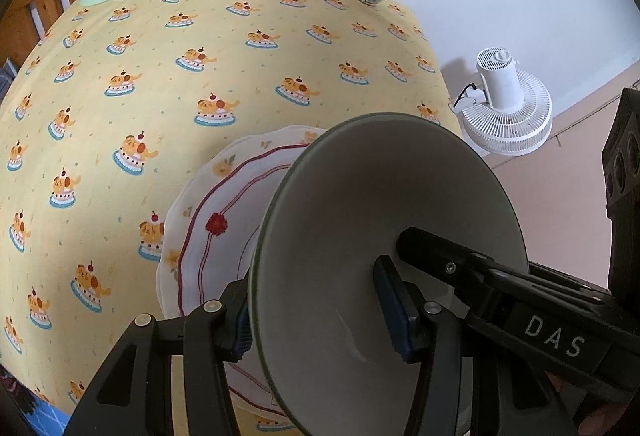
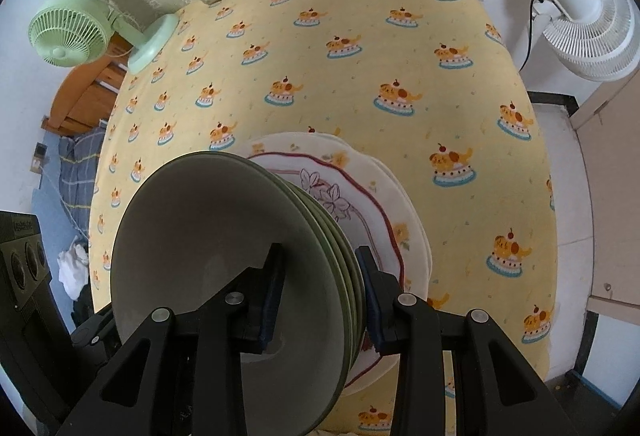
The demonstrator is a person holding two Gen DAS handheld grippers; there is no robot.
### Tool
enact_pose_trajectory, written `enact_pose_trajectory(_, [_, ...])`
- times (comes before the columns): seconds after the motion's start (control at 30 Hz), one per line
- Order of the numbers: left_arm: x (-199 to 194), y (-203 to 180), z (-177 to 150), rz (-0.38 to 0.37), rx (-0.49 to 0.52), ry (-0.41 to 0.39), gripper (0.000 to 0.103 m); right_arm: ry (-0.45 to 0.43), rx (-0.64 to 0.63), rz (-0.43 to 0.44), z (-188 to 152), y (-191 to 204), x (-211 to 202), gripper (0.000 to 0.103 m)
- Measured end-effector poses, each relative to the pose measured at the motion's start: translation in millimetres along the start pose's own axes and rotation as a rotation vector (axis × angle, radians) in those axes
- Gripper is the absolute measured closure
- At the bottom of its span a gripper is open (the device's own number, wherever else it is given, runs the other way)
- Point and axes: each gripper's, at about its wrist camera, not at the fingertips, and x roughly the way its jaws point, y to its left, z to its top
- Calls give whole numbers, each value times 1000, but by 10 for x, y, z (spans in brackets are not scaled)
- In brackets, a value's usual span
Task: Organize plates and bowls
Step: 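Carry the nested bowl stack over the plate stack with both grippers, then lower the bowl stack onto the plates and open both grippers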
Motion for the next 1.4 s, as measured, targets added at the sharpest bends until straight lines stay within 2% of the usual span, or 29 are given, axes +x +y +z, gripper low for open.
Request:
enact_pose_trajectory(0.33, [0,-45,-28,27,1,-3,48,-15,-5,13,-26,-34,-20,64])
enact_pose_trajectory(0.47, [-32,-93,-91,78,3,-23,46,-1,-9,37,-76,-76,-46,64])
enact_pose_trajectory(0.6, [-73,-199,-162,160,26,-44,43,-8,-31,27,-140,-118,-84,63])
enact_pose_trajectory(0.7, [-148,-211,-209,196,24,-54,40,-21,-38,-3,-201,-136,-165,55])
enact_pose_trajectory(0.8, [-249,-179,-241,199,34,-79,34,-69,-50,-29,-268,-109,-291,47])
enact_pose_trajectory(0.9, [-355,-165,-262,189,65,-103,29,-111,-39,-60,-346,-52,-409,45])
enact_pose_trajectory(0.97, [-452,-132,-267,184,95,-130,22,-147,-28,-90,-403,8,-499,41])
enact_pose_trajectory(1.13, [-766,74,-320,179,153,-208,16,-263,-9,-154,-579,254,-713,25])
enact_pose_trajectory(1.3, [-1080,387,-468,209,210,-296,10,-359,-10,-211,-814,703,-827,22])
enact_pose_trajectory(1.4, [-1217,631,-544,220,222,-319,9,-409,-12,-244,-981,968,-831,22])
